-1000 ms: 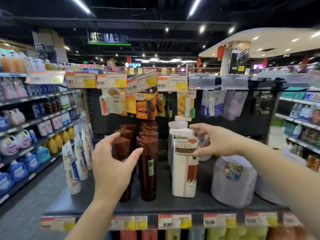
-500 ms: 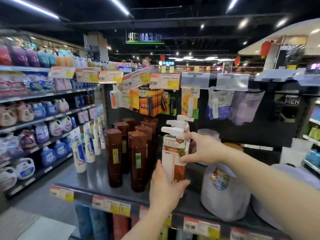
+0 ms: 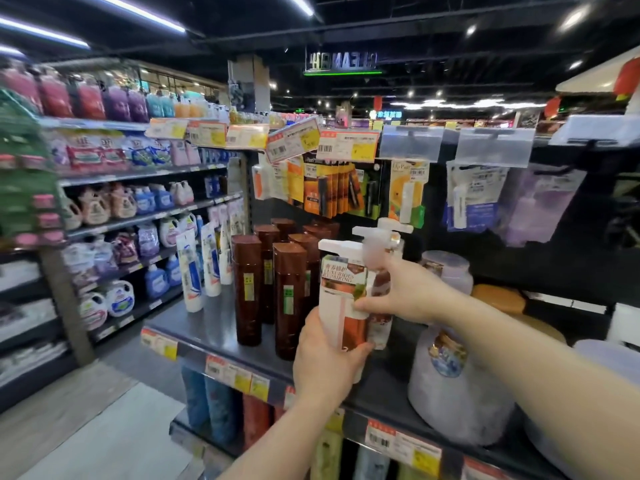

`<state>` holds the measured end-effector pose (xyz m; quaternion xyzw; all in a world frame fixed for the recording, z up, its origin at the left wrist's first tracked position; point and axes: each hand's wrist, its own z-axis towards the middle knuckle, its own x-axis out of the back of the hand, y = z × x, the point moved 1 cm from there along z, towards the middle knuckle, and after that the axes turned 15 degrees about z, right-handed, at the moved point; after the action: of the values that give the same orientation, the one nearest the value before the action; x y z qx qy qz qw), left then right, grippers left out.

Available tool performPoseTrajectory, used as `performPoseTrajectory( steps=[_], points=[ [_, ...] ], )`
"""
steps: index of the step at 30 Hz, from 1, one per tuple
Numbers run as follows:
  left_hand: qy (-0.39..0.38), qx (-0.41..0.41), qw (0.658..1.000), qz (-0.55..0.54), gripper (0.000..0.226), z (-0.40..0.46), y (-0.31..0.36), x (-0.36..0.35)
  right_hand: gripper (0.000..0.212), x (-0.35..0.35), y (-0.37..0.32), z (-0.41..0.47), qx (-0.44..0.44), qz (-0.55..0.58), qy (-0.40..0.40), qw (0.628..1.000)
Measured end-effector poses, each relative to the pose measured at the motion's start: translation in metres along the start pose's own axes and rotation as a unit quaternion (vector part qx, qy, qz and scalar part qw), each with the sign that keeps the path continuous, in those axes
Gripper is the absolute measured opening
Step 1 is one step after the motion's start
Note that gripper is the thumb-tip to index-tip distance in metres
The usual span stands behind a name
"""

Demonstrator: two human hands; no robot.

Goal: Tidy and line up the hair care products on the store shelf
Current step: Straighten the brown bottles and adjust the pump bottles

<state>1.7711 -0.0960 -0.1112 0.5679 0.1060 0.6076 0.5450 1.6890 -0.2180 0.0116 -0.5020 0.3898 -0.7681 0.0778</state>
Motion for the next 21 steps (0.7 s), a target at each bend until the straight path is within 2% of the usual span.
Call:
performPoseTrajectory(
  steps=[6,9,12,16,18,21],
  points=[
    [0.009,0.008,1.0,0.02,0.086,0.001,-0.003,-0.002,0.076,0.0,0.004,0.001,0.006,0.009,-0.008,1.0],
    [-0.001,0.01,1.0,-0.01,0.094,-0.001,-0.003,0.001,0.08,0.012,0.004,-0.003,0.009,0.026,-0.043,0.999],
    [0.029,0.022,0.998,-0.044,0.101,-0.011,-0.003,0.01,0.069,0.043,0.004,-0.007,0.019,0.051,-0.048,0.997],
    [0.09,-0.04,0.994,-0.055,0.08,-0.031,0.023,0.025,0.054,0.068,0.015,0.003,0.041,0.035,-0.003,0.999],
    [0.056,-0.067,0.992,-0.092,0.072,-0.036,0.04,0.029,0.056,0.066,0.024,0.011,0.045,0.007,0.003,0.999],
    [-0.061,-0.089,0.98,-0.165,0.066,-0.036,0.06,0.025,0.068,0.064,0.037,0.021,0.039,-0.021,0.013,0.999]
  ],
)
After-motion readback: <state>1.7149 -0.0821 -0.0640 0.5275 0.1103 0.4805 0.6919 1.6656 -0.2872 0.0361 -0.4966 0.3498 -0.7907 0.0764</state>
